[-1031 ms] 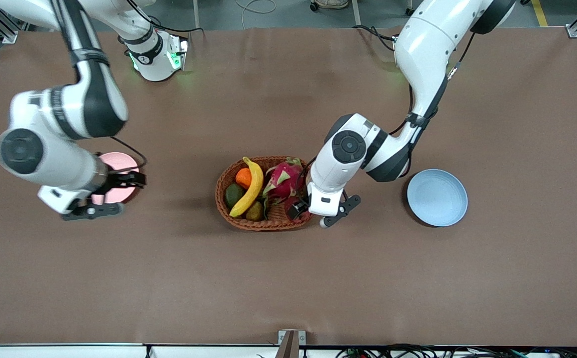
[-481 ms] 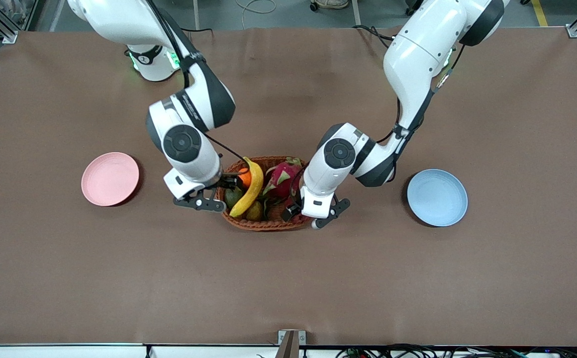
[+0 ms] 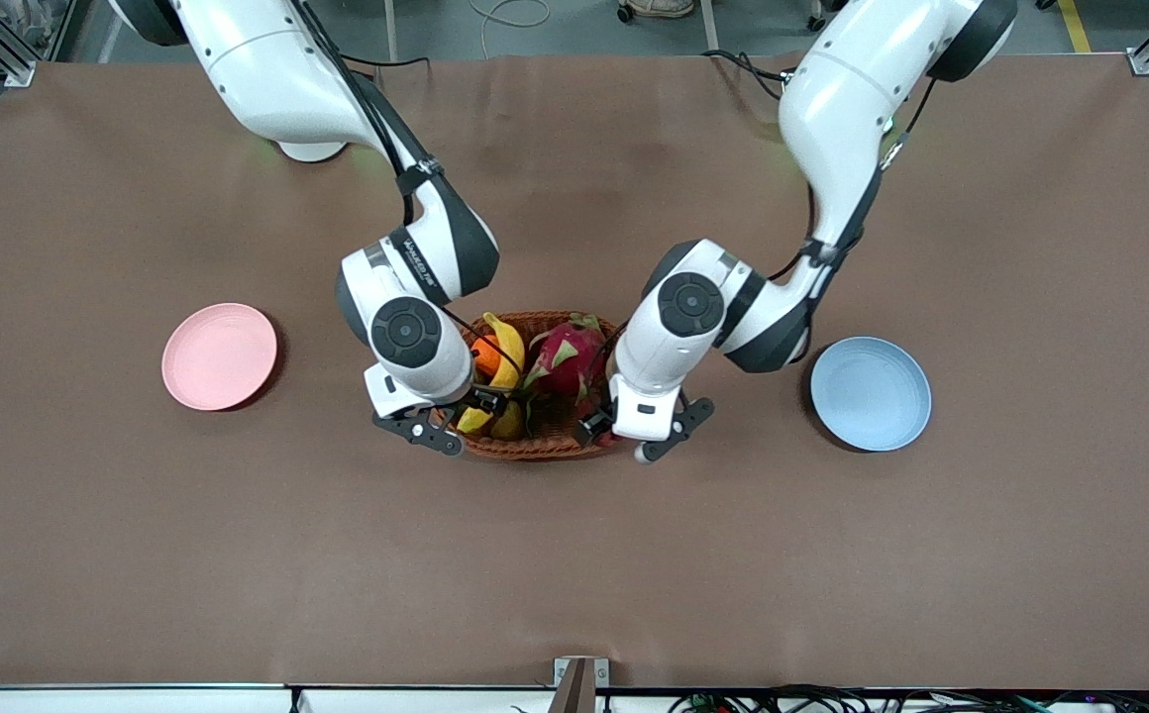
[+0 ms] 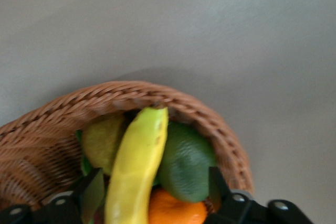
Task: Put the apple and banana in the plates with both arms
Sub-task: 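Carry the apple onto the blue plate with the left gripper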
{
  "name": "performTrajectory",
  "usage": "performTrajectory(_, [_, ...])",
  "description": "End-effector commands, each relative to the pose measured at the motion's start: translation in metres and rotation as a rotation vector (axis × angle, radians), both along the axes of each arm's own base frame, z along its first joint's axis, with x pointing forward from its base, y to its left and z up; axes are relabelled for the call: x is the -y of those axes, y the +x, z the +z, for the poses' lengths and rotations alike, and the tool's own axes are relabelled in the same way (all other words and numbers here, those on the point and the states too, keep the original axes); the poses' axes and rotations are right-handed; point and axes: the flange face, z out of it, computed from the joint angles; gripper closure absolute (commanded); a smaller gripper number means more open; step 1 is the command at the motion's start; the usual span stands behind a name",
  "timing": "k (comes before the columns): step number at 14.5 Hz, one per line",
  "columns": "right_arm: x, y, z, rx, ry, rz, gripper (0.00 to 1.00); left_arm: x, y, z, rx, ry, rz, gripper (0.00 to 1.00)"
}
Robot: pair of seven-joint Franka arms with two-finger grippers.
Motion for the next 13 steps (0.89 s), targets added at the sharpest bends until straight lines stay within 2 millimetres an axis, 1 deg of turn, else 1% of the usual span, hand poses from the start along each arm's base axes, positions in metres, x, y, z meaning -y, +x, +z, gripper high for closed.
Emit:
performTrajectory(1, [-0.019, -0.005, -0.009, -0.01, 0.032, -0.059, 0.2, -0.057, -0.001, 0.067, -0.037, 0.085, -0.043, 0.66])
performTrajectory(2, [-0.019, -0.005, -0.012, -0.011, 0.034, -0.061, 0.21, -0.083, -0.003, 0.072, -0.062, 0.126, -0.086, 0.65])
performTrajectory(3, [-0.019, -0.005, -0.014, -0.014, 0.033, -0.062, 0.22, -0.115, -0.004, 0.074, -0.072, 0.169, -0.145, 0.65])
performTrajectory(4, [-0.019, -0.005, -0.016, -0.017, 0.032, -0.062, 0.22, -0.147, -0.008, 0.071, -0.084, 0.192, -0.191, 0.65])
performTrajectory(6, [-0.019, -0.006, -0.021, -0.022, 0.029, -0.061, 0.25, -0.205, -0.011, 0.059, -0.117, 0.22, -0.267, 0.65])
performTrajectory(7, [-0.018, -0.006, -0.023, -0.026, 0.026, -0.063, 0.27, -0.239, -0.01, 0.049, -0.138, 0.226, -0.31, 0.65])
performTrajectory(9, [-0.021, -0.008, -0.025, -0.029, 0.028, -0.061, 0.31, -0.3, -0.002, 0.033, -0.161, 0.222, -0.366, 0.63])
performTrajectory(12, [-0.025, -0.012, -0.033, -0.054, 0.047, -0.075, 0.34, -0.35, 0.0, -0.009, -0.196, 0.201, -0.422, 0.63])
performTrajectory(13, [-0.025, -0.012, -0.033, -0.055, 0.049, -0.076, 0.34, -0.362, 0.001, -0.026, -0.213, 0.192, -0.44, 0.63])
